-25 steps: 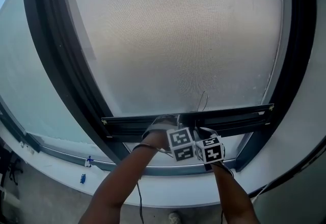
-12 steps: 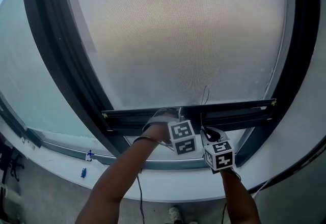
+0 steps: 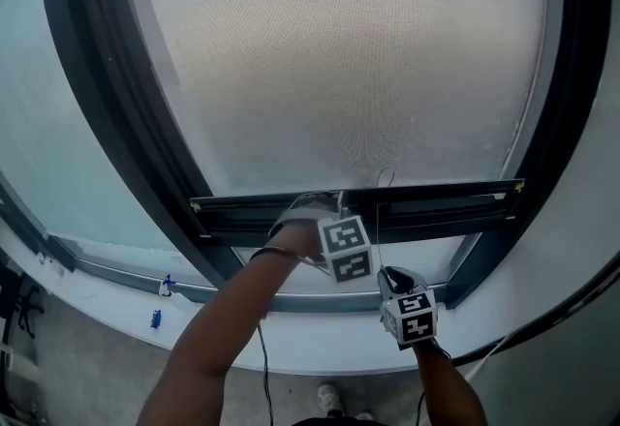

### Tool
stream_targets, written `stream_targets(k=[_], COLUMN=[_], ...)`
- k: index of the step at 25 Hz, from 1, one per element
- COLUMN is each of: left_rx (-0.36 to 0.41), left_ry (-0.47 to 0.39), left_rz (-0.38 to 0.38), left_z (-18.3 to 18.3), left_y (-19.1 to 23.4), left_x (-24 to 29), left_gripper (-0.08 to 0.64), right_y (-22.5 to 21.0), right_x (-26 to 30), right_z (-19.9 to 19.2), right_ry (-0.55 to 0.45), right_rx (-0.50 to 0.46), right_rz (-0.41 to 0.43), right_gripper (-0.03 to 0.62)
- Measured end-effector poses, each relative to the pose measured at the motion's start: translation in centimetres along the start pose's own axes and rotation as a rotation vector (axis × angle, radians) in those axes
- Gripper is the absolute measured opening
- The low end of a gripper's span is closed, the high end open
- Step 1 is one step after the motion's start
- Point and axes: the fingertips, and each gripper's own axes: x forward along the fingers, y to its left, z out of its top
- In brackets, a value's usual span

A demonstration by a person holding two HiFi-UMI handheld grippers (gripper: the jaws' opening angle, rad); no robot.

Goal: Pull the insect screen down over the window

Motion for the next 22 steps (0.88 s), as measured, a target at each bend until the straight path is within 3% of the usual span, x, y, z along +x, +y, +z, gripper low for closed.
stream_targets(k=[12,22], left_rx=[-0.010,-0.017], left_ry=[0.002,0.006], left_rz=[0.001,-0.016], left_z=[0.1,0.0], left_y=[0.2,0.3], left_x=[-0.1,-0.1], left_gripper=[0.133,0.129], right_y=[-0.3,0.1], right_x=[3.6,6.8], right_z=[-10.9,-16.6], right_ry=[0.200,0.329], right_rx=[0.052,0.079], right_rz=[-0.041,-0.030], right_gripper=[0.051,0.051])
